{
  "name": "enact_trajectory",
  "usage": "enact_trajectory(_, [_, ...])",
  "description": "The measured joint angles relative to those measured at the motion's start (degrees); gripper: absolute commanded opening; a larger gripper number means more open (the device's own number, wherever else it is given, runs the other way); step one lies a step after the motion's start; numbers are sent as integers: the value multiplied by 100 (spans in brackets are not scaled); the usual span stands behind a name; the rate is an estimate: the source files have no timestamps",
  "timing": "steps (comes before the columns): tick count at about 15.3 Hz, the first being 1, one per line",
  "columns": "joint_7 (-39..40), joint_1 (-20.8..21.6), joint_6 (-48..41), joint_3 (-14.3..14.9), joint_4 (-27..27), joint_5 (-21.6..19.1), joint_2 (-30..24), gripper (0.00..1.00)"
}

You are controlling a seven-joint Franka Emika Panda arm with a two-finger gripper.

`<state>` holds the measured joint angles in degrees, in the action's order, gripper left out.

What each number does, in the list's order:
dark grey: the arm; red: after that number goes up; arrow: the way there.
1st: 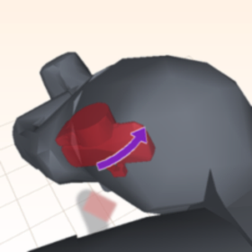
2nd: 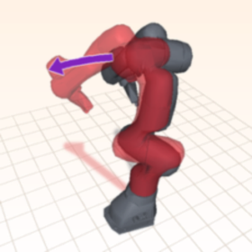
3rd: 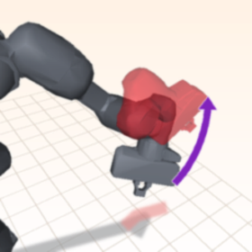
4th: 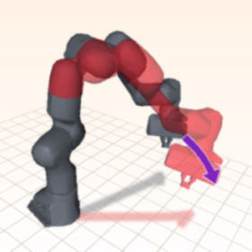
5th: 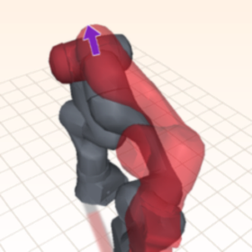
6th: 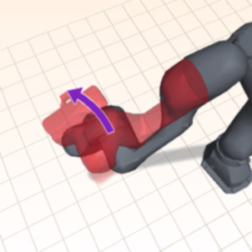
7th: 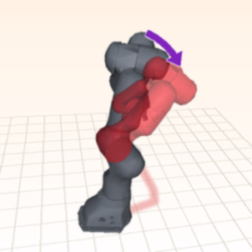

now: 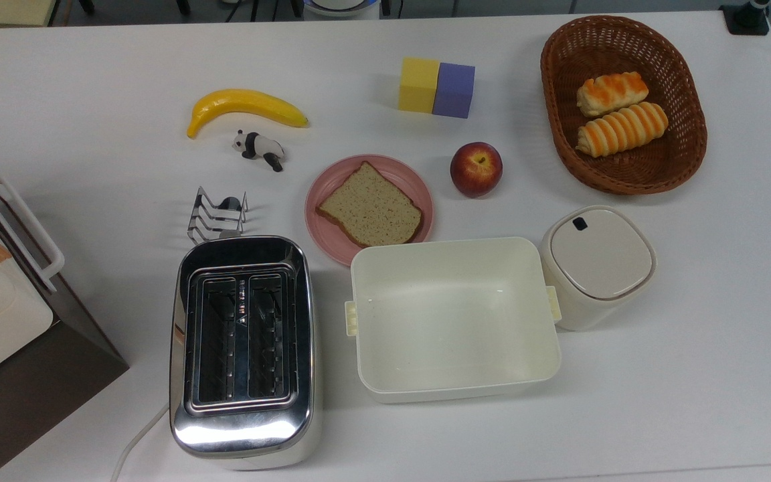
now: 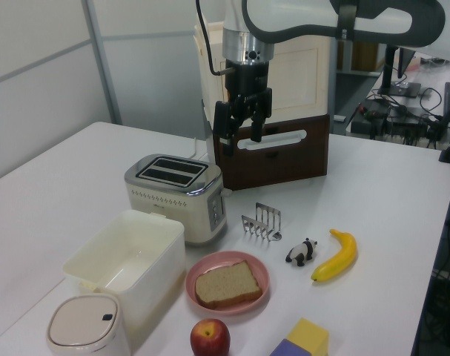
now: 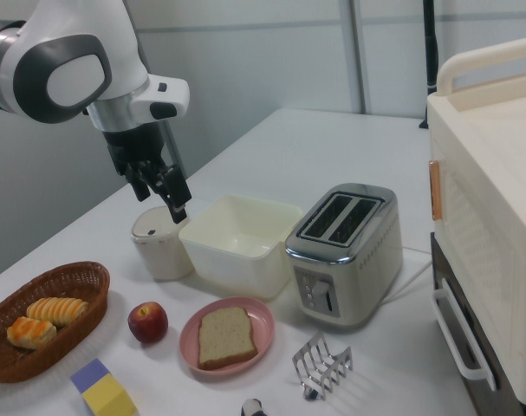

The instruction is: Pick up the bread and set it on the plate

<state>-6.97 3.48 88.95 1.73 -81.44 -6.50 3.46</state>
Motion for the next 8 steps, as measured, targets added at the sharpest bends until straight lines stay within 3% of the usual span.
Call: enact_trajectory(8, [13, -77, 0, 189, 31, 177, -21, 100])
